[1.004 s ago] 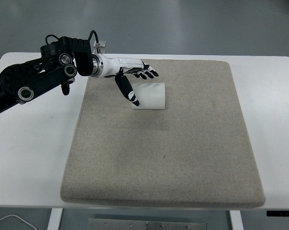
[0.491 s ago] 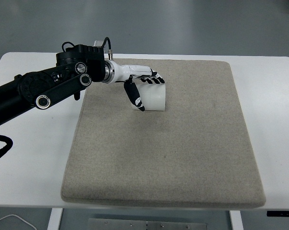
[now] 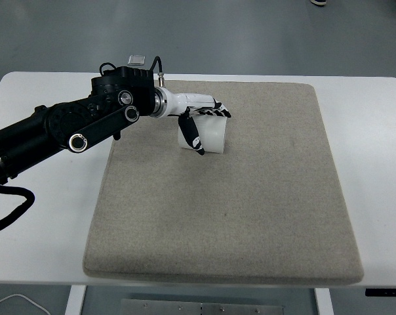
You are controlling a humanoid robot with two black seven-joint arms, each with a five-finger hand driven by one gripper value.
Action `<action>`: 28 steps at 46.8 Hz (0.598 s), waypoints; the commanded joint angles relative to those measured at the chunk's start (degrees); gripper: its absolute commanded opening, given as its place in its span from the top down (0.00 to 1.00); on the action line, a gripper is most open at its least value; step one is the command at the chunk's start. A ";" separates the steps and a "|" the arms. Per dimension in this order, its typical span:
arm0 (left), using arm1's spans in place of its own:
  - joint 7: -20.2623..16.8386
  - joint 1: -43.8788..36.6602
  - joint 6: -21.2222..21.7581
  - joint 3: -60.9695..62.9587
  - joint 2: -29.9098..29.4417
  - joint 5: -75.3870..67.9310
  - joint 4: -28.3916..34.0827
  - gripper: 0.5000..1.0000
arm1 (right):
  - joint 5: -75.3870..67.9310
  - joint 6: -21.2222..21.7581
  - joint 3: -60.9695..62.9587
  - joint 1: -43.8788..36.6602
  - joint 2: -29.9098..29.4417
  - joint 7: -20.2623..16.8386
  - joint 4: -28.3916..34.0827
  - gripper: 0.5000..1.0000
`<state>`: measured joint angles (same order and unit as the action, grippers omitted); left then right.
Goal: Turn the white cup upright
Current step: 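Lower the left hand and close its fingers around the cup, then lift the cup with the left hand and rotate it opening-up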
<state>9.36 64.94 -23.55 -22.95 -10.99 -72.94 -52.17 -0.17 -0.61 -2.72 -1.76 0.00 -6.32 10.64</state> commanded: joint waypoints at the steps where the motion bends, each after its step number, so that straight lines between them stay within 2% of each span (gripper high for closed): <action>1: -0.05 -0.08 0.00 0.01 0.01 -0.09 0.14 0.07 | 0.00 0.00 -0.01 0.00 0.00 -0.01 0.00 0.14; 4: -0.05 -0.08 0.00 0.01 0.01 -0.09 0.14 0.10 | 0.00 0.00 -0.01 0.00 0.00 -0.01 0.00 0.14; 13: -0.05 -0.08 0.00 0.10 -0.08 -0.88 0.22 0.36 | 0.00 0.00 -0.01 0.00 0.00 -0.01 0.00 0.14; 24: -0.13 -0.17 0.09 0.01 0.01 -1.68 0.22 0.48 | 0.00 0.00 -0.01 0.00 0.00 -0.01 0.00 0.14; 28: -0.31 -0.08 0.09 0.01 -0.08 -1.68 0.14 0.69 | 0.00 0.00 -0.01 0.00 0.00 -0.01 0.00 0.14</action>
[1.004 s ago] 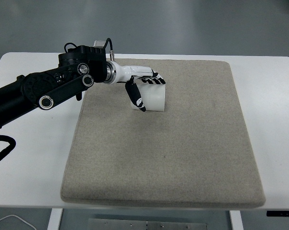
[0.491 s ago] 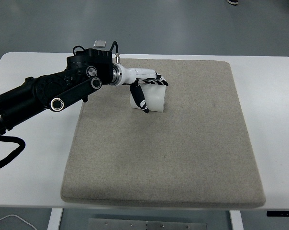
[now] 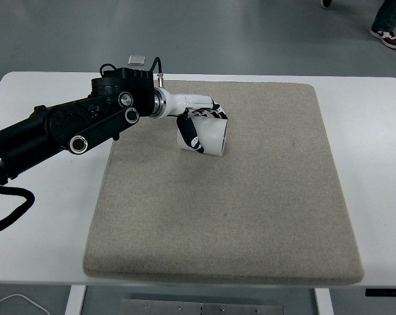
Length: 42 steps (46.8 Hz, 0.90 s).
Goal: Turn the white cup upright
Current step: 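Lift the cup with the left hand and rotate it opening-up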
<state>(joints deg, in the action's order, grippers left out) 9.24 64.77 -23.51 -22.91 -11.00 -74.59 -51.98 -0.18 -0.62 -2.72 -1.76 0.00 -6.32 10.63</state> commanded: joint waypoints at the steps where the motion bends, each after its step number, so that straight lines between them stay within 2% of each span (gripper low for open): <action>1: -0.19 0.18 0.04 -0.12 -0.07 -0.03 0.03 0.76 | 0.00 0.00 0.00 0.00 0.00 0.00 0.00 0.14; 5: -0.19 0.53 -0.05 -0.30 -0.07 0.41 0.12 1.00 | 0.00 0.00 0.00 0.00 0.00 0.00 0.00 0.14; 14: -0.28 1.67 -0.92 -2.67 -0.77 3.92 1.70 1.00 | 0.00 0.00 0.09 0.00 0.00 0.00 0.00 0.14; 24: -0.63 3.51 -1.98 -3.29 -3.50 17.09 5.22 1.00 | 0.00 0.00 0.00 0.00 0.00 0.00 0.00 0.14; 36: -6.25 3.69 -3.56 -3.46 -8.33 29.58 6.18 1.00 | 0.00 0.00 0.00 0.00 0.00 0.00 0.00 0.14; 42: -10.64 2.90 -4.18 -3.37 -10.00 34.94 7.68 1.00 | 0.00 0.00 0.00 0.00 0.00 0.00 0.00 0.14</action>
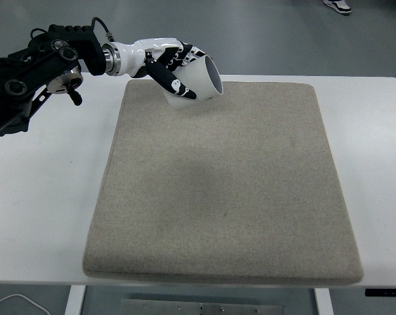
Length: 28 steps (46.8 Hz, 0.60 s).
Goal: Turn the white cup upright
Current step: 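Lift the cup with the left hand and rotate it opening-up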
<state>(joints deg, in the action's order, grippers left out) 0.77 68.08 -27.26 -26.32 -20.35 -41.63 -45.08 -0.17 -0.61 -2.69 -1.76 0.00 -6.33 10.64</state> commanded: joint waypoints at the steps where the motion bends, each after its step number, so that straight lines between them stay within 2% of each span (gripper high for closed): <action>1: -3.14 -0.49 -0.69 0.04 -0.83 2.34 1.13 1.00 | 0.00 0.00 -0.03 0.00 0.00 0.00 0.00 0.14; 15: -18.95 -3.74 -5.08 -0.05 -2.06 7.88 9.57 1.00 | 0.09 0.00 -0.03 0.00 0.00 0.00 0.00 0.14; 21: -25.81 -7.08 -5.61 -0.05 -2.06 11.04 10.63 1.00 | 0.00 0.00 0.06 0.00 0.00 0.00 0.00 0.14; 28: -31.96 -11.73 -6.40 0.04 -1.89 14.48 12.47 1.00 | 0.00 0.00 -0.03 0.00 0.00 0.00 0.00 0.14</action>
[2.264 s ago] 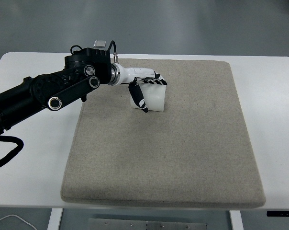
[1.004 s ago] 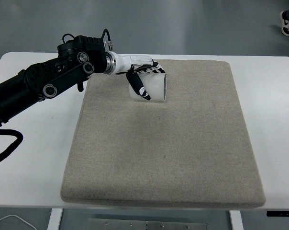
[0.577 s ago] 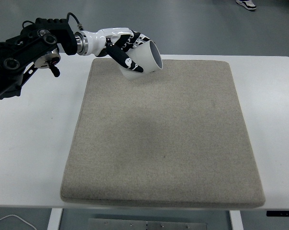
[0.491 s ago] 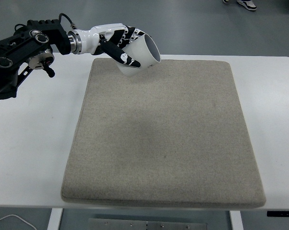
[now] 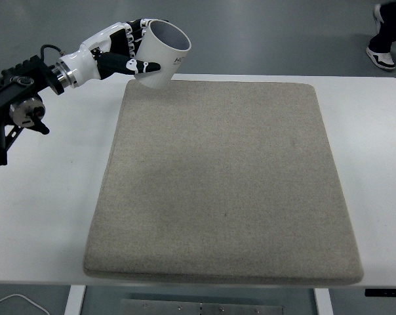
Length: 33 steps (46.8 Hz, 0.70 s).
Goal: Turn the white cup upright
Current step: 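Lift the cup with the left hand and rotate it opening-up, then lower the upright cup onto the pad near its far edge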
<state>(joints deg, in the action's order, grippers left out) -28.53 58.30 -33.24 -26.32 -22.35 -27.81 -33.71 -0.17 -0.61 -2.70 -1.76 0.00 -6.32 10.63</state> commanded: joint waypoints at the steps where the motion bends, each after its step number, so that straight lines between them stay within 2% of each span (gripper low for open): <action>1: -3.63 -2.48 -0.51 0.04 0.29 0.65 1.63 1.00 | 0.00 0.00 -0.02 0.00 0.00 -0.01 0.00 0.14; 4: -6.47 -3.80 -1.03 0.13 0.73 0.74 3.21 1.00 | 0.00 0.00 -0.02 0.00 0.00 -0.01 0.00 0.14; 22: -6.47 -13.12 -1.76 0.22 6.97 0.74 8.14 1.00 | 0.00 0.00 -0.02 0.00 0.00 -0.01 0.00 0.14; 33: -6.47 -13.82 -1.76 -0.13 7.33 0.83 8.14 0.98 | 0.00 0.00 -0.02 0.00 0.00 -0.01 0.00 0.14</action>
<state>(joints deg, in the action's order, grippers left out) -35.01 44.49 -35.01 -26.30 -15.04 -27.03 -25.57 -0.18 -0.62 -2.71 -1.76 0.00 -6.32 10.63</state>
